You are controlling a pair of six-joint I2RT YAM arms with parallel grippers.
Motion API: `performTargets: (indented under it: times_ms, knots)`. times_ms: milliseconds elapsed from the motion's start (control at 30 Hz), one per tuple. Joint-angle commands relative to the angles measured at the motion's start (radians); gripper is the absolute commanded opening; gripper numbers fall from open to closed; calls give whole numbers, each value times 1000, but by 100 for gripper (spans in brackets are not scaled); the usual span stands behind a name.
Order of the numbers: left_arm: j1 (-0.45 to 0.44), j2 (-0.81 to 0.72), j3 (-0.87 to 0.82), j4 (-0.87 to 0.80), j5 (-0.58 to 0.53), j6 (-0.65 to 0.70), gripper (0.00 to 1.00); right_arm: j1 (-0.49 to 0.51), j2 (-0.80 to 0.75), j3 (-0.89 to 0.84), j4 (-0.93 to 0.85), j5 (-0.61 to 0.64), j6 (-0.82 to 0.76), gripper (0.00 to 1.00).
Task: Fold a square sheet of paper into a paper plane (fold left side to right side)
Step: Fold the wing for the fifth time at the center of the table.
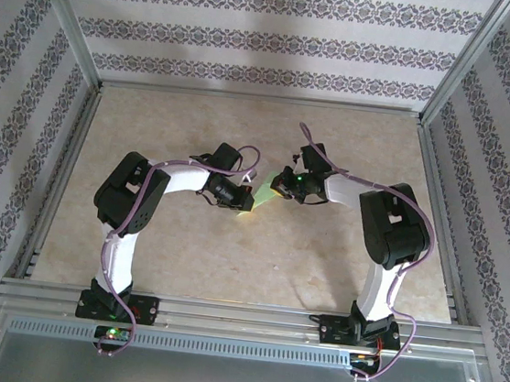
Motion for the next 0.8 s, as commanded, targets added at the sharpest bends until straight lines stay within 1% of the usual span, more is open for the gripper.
performTargets:
  times_ms: [0, 100, 267, 433, 533, 667, 767]
  knots:
    - [13, 52, -9, -113, -41, 0, 1, 44, -2, 1, 27, 19, 39, 0]
    - [14, 50, -9, -109, -33, -3, 1, 65, 42, 12, 36, 19, 50, 0]
    - [13, 36, -9, -96, -18, -14, 1, 66, 98, 25, 27, 30, 42, 0]
    - [13, -8, 12, -87, 7, -38, 4, 63, 139, 28, -32, 46, 14, 0]
    - [13, -46, 44, -115, 14, -40, 7, 64, 151, 15, -67, 48, -4, 0]
    - [12, -107, 80, -177, 13, -30, 7, 65, 151, -4, -87, 51, -20, 0]
    - [12, -130, 77, -219, 33, -24, 6, 69, 148, -7, -86, 51, -24, 0]
